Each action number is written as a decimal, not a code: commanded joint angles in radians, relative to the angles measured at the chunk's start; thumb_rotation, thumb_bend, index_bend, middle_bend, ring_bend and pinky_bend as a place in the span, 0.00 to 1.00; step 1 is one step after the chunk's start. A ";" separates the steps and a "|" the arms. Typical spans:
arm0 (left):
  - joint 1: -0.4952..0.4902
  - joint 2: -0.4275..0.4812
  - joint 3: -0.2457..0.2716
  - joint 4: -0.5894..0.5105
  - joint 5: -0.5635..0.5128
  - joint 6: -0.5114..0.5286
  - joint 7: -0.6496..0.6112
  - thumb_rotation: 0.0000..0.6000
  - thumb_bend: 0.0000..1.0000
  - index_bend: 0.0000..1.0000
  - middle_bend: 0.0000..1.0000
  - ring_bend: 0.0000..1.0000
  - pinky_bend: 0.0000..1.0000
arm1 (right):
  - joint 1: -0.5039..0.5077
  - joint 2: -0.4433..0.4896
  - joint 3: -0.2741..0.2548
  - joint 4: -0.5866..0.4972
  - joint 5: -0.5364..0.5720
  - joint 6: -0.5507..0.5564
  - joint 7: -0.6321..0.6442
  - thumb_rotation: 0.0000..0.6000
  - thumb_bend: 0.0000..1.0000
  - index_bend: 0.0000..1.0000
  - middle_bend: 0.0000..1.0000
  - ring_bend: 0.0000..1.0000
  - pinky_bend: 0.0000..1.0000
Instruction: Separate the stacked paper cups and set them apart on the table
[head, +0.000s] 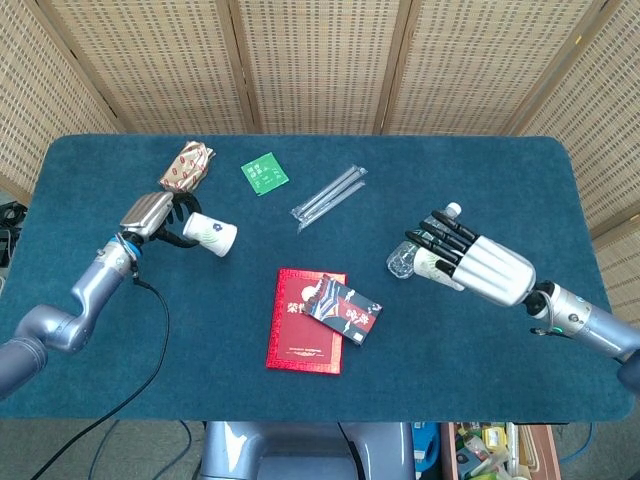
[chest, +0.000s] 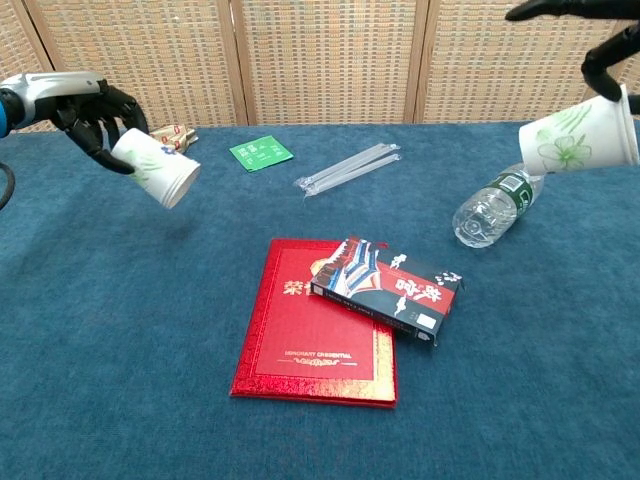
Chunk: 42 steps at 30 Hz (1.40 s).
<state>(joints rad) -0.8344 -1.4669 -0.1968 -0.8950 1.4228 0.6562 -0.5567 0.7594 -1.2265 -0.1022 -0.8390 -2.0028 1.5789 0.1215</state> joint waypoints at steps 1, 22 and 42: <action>0.023 -0.011 0.040 0.036 -0.028 0.012 0.170 1.00 0.31 0.48 0.47 0.48 0.51 | 0.043 0.075 -0.062 -0.077 -0.090 -0.088 -0.123 1.00 0.52 0.71 0.00 0.00 0.03; 0.059 0.018 0.022 -0.121 -0.164 0.001 0.334 1.00 0.21 0.00 0.00 0.00 0.13 | 0.067 0.088 -0.022 -0.286 -0.063 -0.264 -0.367 1.00 0.00 0.00 0.00 0.00 0.00; 0.402 0.230 0.027 -0.551 -0.273 0.555 0.563 1.00 0.18 0.00 0.00 0.00 0.00 | -0.354 -0.045 0.131 -0.472 0.520 -0.068 -0.147 1.00 0.00 0.00 0.00 0.00 0.00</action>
<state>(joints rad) -0.4819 -1.2445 -0.1764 -1.4020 1.1733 1.1506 -0.0454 0.4290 -1.2530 0.0225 -1.2998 -1.5063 1.5054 -0.0398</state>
